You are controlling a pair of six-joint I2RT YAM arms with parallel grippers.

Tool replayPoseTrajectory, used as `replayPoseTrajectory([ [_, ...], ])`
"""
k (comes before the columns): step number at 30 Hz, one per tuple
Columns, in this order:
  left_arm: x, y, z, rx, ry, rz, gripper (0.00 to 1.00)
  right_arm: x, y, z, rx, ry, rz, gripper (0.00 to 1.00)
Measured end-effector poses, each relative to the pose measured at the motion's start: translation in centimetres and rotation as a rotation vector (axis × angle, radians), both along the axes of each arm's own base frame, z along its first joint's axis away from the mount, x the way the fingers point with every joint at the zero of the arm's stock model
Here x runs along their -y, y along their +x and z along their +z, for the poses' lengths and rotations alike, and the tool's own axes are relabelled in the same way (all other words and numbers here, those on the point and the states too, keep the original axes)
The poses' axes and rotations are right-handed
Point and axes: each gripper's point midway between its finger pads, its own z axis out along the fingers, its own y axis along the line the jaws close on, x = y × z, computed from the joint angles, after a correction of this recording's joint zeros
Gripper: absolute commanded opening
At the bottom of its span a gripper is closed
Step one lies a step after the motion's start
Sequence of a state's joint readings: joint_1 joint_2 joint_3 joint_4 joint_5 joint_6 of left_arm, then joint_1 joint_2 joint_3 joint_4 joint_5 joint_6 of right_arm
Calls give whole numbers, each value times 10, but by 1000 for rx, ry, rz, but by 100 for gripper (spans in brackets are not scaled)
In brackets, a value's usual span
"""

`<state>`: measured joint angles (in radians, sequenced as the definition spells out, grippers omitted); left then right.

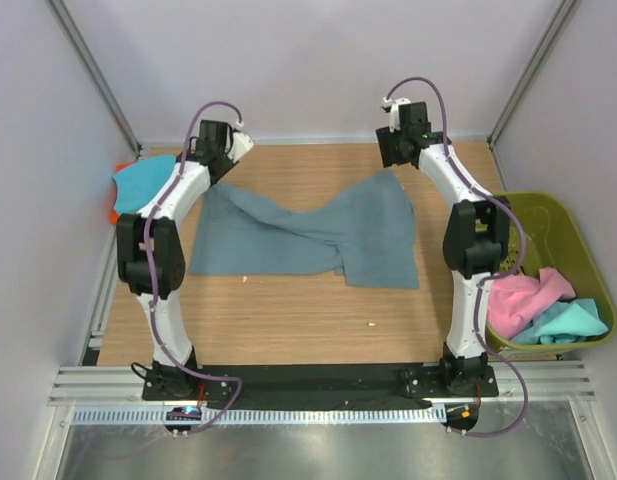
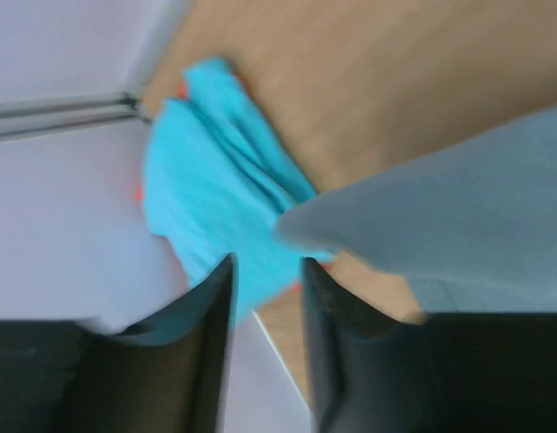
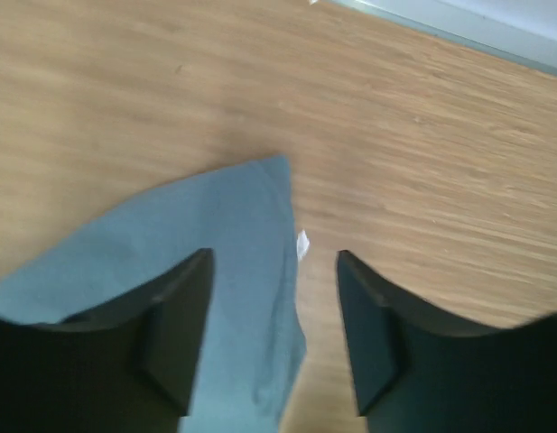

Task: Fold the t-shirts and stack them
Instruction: Flatten the tshirt out

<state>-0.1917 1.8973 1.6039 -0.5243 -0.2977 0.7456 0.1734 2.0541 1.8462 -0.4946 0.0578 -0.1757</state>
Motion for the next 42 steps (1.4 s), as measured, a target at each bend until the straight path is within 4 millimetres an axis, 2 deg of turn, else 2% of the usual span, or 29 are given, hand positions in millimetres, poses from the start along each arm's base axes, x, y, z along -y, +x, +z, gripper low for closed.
replayPoseTrajectory([
  [1, -9, 23, 3, 47, 10, 56, 56, 0, 16, -7, 5, -10, -12, 75],
  [2, -14, 35, 6, 81, 8, 90, 60, 2, 27, -10, 16, -19, -24, 78],
  [3, -20, 42, 9, 109, 5, 131, 70, 5, 31, -9, 25, -24, -36, 79],
  [5, -25, 44, 15, 142, -9, 175, 74, 10, 30, 3, 45, -28, -49, 79],
  [7, -23, 39, 24, 178, -43, 198, 75, 16, 20, 28, 88, -18, -52, 78],
  [9, -21, 22, 26, 169, -65, 190, 74, 18, -3, 50, 107, -3, -31, 74],
  [12, -17, -11, 20, 138, -91, 176, 72, 20, -64, 78, 102, 10, 54, 71],
  [15, -11, -35, 3, 69, -128, 163, 69, 13, -121, 89, 85, 9, 186, 67],
  [16, -8, -42, -6, 38, -149, 163, 69, 10, -140, 85, 59, 5, 237, 66],
  [18, -2, -52, -19, -17, -178, 160, 68, 3, -177, 62, -19, -5, 351, 65],
  [22, 6, -65, -32, -80, -220, 165, 67, -4, -242, -9, -257, -17, 557, 59],
  [25, 11, -68, -34, -91, -241, 170, 66, -4, -278, -42, -376, -43, 696, 54],
  [32, 25, -75, -38, -112, -259, 171, 65, 4, -323, -79, -350, -197, 1012, 52],
  [36, 28, -76, -38, -114, -256, 173, 65, 11, -346, -98, -324, -267, 1132, 53],
  [39, 27, -79, -42, -121, -248, 179, 65, 12, -351, -109, -335, -277, 1160, 56],
  [42, 24, -85, -49, -139, -235, 188, 65, 12, -345, -114, -322, -288, 1161, 56],
])
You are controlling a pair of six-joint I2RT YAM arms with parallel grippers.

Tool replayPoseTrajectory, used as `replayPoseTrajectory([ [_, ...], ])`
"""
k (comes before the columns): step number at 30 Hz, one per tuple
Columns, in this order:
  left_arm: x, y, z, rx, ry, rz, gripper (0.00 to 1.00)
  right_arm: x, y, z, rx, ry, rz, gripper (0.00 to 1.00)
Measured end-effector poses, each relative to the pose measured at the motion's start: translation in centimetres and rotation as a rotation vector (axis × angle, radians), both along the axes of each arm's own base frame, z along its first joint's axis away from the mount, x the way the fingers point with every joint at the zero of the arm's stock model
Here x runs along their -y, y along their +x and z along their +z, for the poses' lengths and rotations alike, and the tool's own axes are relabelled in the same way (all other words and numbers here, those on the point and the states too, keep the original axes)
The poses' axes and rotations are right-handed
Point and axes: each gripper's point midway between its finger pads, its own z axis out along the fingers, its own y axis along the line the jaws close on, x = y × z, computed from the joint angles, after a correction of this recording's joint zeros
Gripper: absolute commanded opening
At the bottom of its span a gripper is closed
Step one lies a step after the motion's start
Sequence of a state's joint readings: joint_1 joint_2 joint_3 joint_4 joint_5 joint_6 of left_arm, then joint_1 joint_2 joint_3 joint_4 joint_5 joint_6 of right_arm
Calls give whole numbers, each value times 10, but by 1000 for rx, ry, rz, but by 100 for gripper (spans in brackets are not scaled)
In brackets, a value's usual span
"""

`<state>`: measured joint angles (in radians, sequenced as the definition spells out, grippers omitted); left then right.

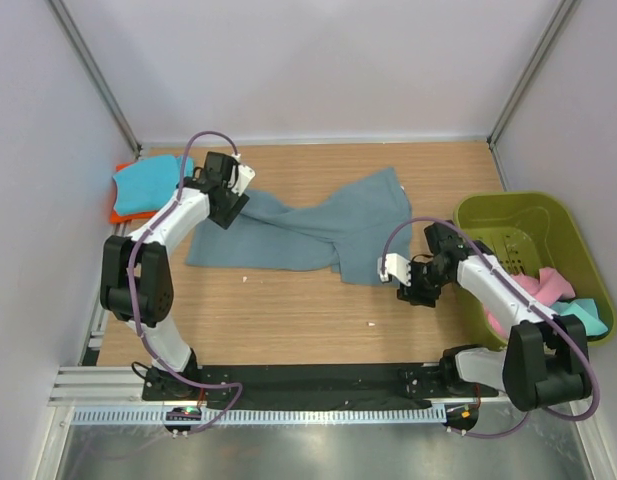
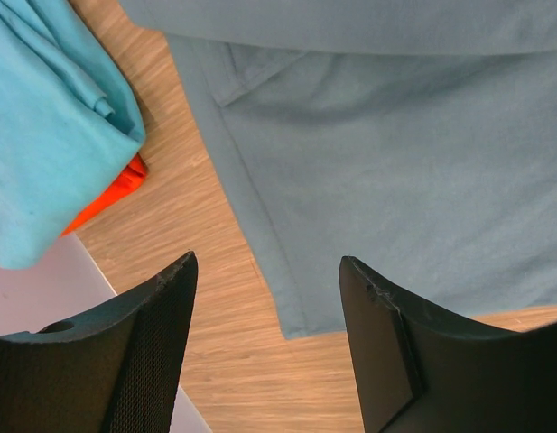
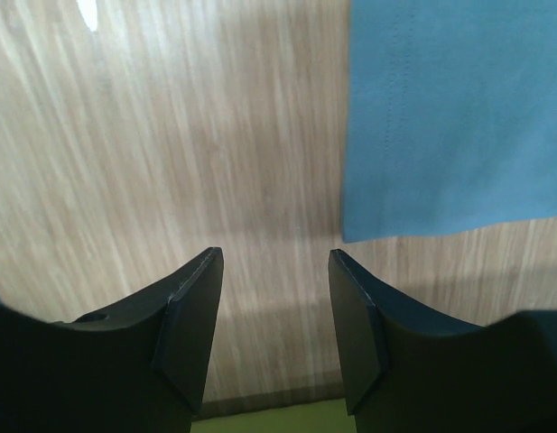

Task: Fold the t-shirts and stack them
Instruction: Flatten the tshirt out

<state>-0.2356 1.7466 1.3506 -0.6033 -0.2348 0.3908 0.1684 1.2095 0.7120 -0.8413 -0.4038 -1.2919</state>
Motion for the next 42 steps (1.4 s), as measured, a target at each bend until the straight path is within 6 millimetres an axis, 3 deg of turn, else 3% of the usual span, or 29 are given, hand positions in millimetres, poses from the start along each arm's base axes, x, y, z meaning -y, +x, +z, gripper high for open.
replayPoseTrajectory([
  [6, -3, -9, -9, -30, 13, 8, 65, -1, 16, -8, 44, -2, 6, 56],
  [17, -4, -9, -10, -30, 9, 21, 64, 8, 20, -34, 24, -52, -11, 50],
  [24, -2, -10, -10, -30, 9, 17, 64, 7, 39, -33, 71, -43, -45, 49],
  [29, 2, -10, -10, -30, 9, 8, 64, 6, 52, -33, 95, -40, -59, 35],
  [35, 4, -10, -10, -30, 12, 3, 64, 8, 63, -34, 106, -49, -77, 2],
  [39, -1, -14, -13, -35, 33, 10, 65, 12, 64, -31, 101, -62, -115, 2],
  [42, -5, -14, -14, -36, 44, 21, 65, 14, 68, -15, 98, -62, -152, 1],
])
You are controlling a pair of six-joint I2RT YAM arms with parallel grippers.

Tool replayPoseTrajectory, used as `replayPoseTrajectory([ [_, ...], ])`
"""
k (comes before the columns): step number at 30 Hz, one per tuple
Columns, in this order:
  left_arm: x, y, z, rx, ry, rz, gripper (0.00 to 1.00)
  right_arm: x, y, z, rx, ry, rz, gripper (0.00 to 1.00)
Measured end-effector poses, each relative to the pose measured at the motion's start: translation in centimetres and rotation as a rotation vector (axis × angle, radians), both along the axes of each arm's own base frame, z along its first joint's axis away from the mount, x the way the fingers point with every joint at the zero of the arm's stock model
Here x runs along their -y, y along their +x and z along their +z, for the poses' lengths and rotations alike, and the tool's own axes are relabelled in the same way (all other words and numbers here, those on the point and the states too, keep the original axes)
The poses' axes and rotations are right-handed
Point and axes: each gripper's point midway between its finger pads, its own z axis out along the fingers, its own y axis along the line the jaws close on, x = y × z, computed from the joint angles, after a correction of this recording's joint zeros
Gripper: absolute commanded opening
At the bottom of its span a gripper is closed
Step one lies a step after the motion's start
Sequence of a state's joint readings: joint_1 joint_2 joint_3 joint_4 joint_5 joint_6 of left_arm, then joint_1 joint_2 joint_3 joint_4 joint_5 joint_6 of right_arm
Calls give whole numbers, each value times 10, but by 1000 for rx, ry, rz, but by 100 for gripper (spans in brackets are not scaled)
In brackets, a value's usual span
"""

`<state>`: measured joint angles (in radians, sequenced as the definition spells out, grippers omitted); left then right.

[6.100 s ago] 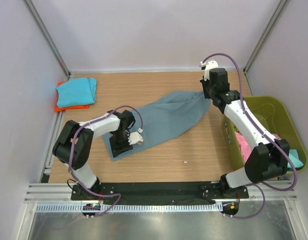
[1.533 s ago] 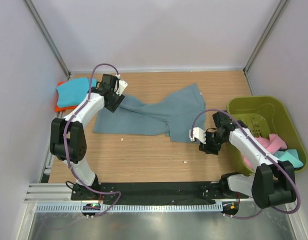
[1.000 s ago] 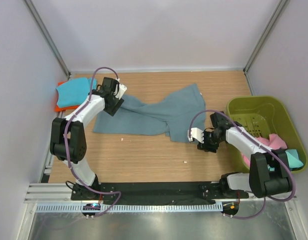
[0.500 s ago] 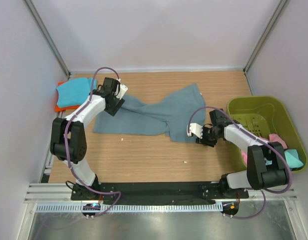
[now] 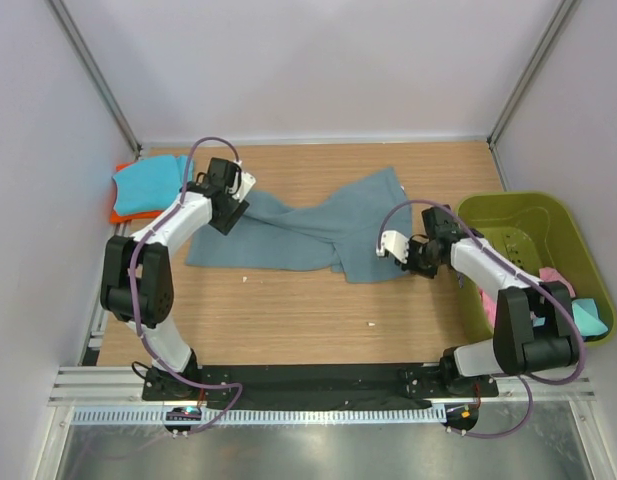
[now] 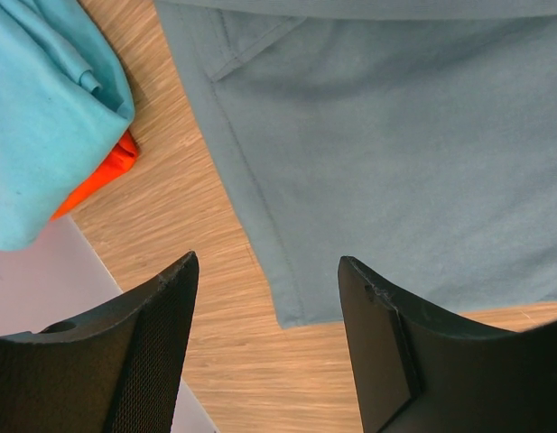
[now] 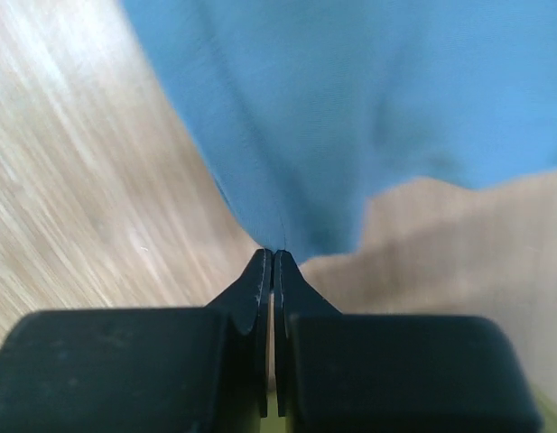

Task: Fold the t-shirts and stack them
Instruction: Flatten the tshirt out

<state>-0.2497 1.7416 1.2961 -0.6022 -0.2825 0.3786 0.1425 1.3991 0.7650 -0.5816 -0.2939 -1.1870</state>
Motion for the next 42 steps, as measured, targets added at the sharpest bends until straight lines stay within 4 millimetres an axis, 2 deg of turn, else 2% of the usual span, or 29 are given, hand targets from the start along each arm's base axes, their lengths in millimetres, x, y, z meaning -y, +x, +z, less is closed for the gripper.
replayPoseTrajectory([
  [2, -3, 2, 1, 8, 1, 11, 65, -2, 14, 26, 47, 15, -25, 2],
  [7, -14, 16, 6, 33, -4, 49, 65, -10, 59, 107, 249, 81, -82, 1],
  [10, -18, 33, 7, 52, -7, 69, 64, -12, 68, 129, 295, 112, -117, 2],
  [12, -18, 45, 5, 58, -15, 79, 61, -13, 67, 129, 288, 124, -140, 2],
  [16, -15, 73, -5, 35, -73, 102, 42, -17, 66, 125, 259, 151, -196, 1],
  [20, -8, 107, -19, -10, -193, 143, 42, -21, 68, 125, 253, 174, -231, 2],
  [22, -8, 115, -26, -31, -247, 168, 43, -21, 69, 126, 252, 179, -241, 1],
  [28, -18, 99, -48, -138, -305, 242, 41, -21, 70, 125, 249, 175, -255, 1],
  [33, -15, 90, -57, -189, -342, 263, 41, -21, 71, 123, 241, 174, -262, 1],
  [42, -16, 90, -69, -220, -368, 284, 40, -20, 72, 122, 239, 167, -269, 2],
])
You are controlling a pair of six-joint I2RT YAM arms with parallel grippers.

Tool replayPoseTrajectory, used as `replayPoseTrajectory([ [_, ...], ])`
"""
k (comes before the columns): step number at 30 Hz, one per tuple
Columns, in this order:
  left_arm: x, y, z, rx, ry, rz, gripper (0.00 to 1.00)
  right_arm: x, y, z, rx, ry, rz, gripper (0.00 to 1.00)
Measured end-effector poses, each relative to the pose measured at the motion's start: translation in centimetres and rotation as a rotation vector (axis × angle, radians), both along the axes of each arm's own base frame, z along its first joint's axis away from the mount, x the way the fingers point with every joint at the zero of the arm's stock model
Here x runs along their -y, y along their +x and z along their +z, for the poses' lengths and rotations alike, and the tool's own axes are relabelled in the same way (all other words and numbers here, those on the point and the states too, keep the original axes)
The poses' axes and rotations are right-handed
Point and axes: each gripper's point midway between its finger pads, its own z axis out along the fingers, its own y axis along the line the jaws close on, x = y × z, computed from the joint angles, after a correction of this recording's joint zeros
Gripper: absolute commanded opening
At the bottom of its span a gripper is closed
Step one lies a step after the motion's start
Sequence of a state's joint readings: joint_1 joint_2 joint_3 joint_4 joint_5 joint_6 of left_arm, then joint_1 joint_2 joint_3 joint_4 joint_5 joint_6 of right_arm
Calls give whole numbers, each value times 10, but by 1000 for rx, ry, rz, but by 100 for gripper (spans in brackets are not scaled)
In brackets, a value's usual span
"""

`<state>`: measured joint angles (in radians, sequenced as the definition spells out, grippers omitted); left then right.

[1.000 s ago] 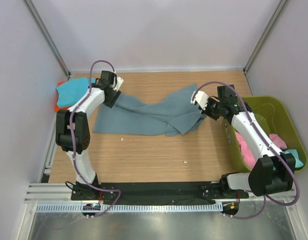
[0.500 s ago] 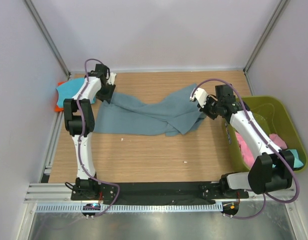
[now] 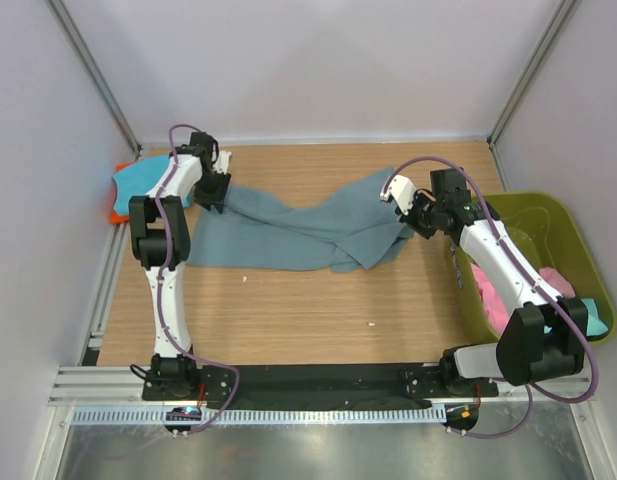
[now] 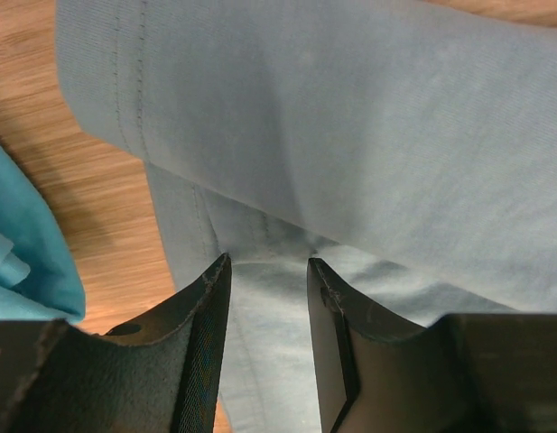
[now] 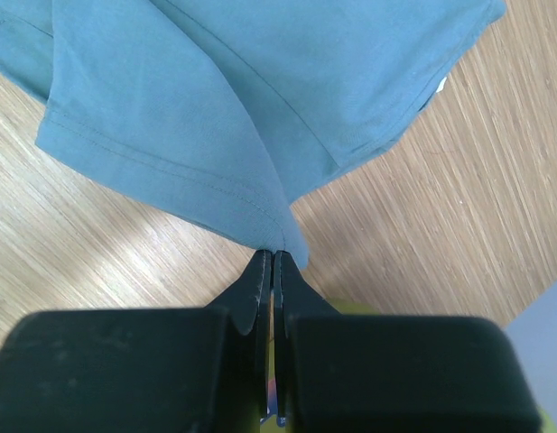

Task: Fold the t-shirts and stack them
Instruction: Flatten the tshirt out

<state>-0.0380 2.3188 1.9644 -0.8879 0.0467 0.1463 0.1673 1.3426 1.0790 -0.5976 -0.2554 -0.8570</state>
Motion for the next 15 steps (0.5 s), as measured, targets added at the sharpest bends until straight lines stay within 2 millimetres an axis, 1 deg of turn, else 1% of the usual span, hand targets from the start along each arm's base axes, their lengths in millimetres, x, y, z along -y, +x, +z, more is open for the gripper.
replayPoseTrajectory([
  [11, -13, 7, -2, 7, -3, 36, 40, 1, 1, 0, 4, -4, -10, 1],
  [15, -12, 6, -4, 2, -6, 37, 35, 1, 2, 1, 6, -3, -10, 1],
])
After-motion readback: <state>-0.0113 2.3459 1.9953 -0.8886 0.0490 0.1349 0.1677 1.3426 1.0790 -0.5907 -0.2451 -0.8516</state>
